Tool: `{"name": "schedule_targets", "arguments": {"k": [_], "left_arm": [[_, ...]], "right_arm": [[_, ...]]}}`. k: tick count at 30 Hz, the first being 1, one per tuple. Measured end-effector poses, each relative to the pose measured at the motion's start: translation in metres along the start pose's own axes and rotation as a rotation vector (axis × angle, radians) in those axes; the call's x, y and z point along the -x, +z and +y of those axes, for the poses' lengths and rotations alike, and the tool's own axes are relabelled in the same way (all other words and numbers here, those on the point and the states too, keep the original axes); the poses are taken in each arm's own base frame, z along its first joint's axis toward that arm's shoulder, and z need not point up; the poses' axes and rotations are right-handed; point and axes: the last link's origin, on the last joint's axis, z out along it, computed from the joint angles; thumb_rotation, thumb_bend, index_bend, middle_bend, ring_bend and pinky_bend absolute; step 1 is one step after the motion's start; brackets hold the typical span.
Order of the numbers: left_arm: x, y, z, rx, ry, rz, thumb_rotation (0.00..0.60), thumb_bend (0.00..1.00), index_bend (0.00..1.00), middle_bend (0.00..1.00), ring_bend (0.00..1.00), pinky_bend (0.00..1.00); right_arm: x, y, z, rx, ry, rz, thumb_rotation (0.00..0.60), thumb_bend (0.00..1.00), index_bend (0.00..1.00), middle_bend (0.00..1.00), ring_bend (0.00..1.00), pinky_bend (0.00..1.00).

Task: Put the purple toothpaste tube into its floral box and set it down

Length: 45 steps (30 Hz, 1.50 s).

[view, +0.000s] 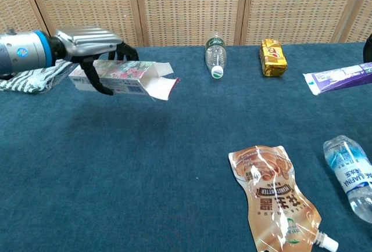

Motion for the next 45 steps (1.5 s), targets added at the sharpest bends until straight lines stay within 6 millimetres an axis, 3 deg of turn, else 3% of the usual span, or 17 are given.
{"name": "schedule_targets", "arguments": {"k": [10, 14, 28, 36, 45], "left_arm": [[-0.077, 0.068, 0.049, 0.135, 0.180, 0.068, 0.600, 0.22, 0.46, 0.42, 0.40, 0.40], [-0.096, 0.090, 0.070, 0.144, 0.200, 0.075, 0.600, 0.22, 0.47, 0.42, 0.40, 0.40], [-0.098, 0.130, 0.133, 0.172, 0.110, 0.068, 0.600, 0.22, 0.48, 0.43, 0.41, 0.40], [-0.100, 0.142, 0.149, 0.159, 0.066, 0.080, 0.600, 0.22, 0.48, 0.43, 0.41, 0.40], [-0.118, 0.151, 0.157, 0.144, 0.057, 0.109, 0.600, 0.22, 0.49, 0.43, 0.41, 0.40]], "right_arm": [[-0.030, -0.005, -0.025, 0.006, 0.001, 0.060, 0.600, 0.56, 0.62, 0.60, 0.45, 0.43], [-0.042, -0.004, -0.032, 0.019, 0.011, 0.087, 0.600, 0.56, 0.62, 0.60, 0.45, 0.43], [-0.055, 0.011, -0.036, 0.065, 0.047, 0.103, 0.600, 0.57, 0.62, 0.60, 0.45, 0.43], [-0.056, 0.011, -0.037, 0.078, 0.054, 0.084, 0.600, 0.59, 0.62, 0.61, 0.45, 0.44], [-0.055, 0.011, -0.038, 0.123, 0.071, 0.033, 0.600, 0.59, 0.63, 0.61, 0.45, 0.44]]}}
